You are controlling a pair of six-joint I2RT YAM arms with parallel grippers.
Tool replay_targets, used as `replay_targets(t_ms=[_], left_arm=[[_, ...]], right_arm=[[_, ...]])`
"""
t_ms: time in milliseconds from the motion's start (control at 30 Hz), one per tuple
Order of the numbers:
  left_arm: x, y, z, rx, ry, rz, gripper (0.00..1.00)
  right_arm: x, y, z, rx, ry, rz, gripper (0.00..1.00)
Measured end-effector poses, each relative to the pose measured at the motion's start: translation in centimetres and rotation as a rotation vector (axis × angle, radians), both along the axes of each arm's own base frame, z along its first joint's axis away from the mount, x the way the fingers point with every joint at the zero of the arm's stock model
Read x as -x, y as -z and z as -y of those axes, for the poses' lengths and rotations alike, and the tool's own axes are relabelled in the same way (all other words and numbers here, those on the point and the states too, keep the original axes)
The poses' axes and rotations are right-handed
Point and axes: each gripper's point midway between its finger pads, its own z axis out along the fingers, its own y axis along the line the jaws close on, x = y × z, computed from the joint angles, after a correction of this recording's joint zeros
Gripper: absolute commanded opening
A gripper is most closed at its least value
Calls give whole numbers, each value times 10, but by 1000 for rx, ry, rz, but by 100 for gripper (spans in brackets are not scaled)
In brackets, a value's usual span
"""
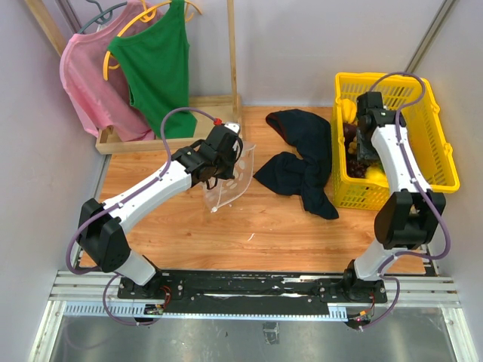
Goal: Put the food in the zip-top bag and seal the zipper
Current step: Pick up the fake fruit from the bin.
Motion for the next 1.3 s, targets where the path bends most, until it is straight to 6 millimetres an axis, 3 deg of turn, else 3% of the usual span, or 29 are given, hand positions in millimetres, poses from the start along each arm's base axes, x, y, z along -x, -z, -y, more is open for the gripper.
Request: replay_targets(t_ms=[367,533,700,900,1167,1300], left_arm=[[0,0,1,3,4,-2,0],[1,0,1,4,5,-3,0],[1,0,1,4,6,-4,0],[1,0,1,3,7,-3,0],[1,0,1,4,10,-4,0],[1,0,1,4,10,-4,0]], right_arm=[[-1,22,7,52,-13,-108,34],[-2,24,11,85,-19,-136,13],[-4,16,14,106,-15,-120,1],[-7,-7,15,110,-10,-49,1],[-3,-60,8,69,-21,140,1],[-1,-84,-6,-8,-62,257,1]])
